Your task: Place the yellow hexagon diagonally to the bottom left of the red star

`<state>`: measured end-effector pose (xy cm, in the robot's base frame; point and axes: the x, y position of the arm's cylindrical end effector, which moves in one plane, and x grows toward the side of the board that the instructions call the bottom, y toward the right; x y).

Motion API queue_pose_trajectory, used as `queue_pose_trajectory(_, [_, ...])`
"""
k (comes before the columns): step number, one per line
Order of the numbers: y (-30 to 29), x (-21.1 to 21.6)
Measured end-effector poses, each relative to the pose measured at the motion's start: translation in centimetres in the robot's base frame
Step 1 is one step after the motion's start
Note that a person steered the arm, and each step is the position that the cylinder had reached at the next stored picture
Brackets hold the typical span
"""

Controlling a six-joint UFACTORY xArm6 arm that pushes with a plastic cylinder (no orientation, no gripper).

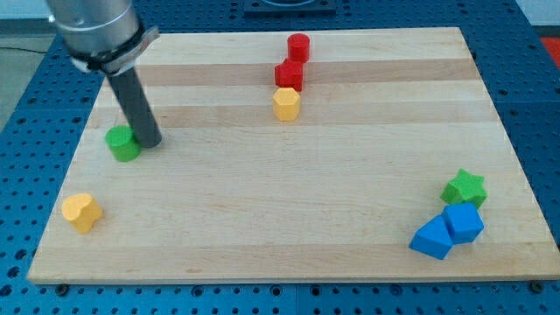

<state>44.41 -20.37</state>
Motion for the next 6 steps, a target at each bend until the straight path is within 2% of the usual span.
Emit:
queue_pose_trajectory(1, [0.8,-1.6])
queue_pose_trajectory(2, [-2.5,-2.8])
queue_pose_trajectory(3, [-3.0,2.2])
queue_pose_trajectory(5, [2.7,-0.7])
queue_pose_trajectory(6, [2.8,-0.7])
